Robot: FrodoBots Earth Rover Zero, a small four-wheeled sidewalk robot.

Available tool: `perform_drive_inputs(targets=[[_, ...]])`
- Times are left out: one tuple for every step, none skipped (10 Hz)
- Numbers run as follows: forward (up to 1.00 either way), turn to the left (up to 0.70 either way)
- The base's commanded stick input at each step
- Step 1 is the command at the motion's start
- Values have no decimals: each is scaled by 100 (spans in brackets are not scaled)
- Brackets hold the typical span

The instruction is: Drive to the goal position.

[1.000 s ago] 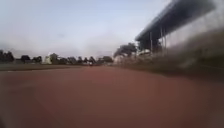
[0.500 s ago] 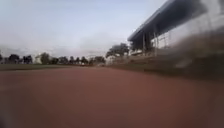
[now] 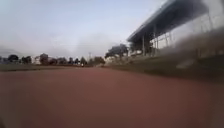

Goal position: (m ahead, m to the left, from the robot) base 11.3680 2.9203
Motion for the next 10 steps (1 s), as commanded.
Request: perform_drive_inputs(targets=[[70, 0], [70, 0], [70, 0], [70, 0], [70, 0], [70, 0], [70, 0], [70, 0], [70, 0], [70, 0]])
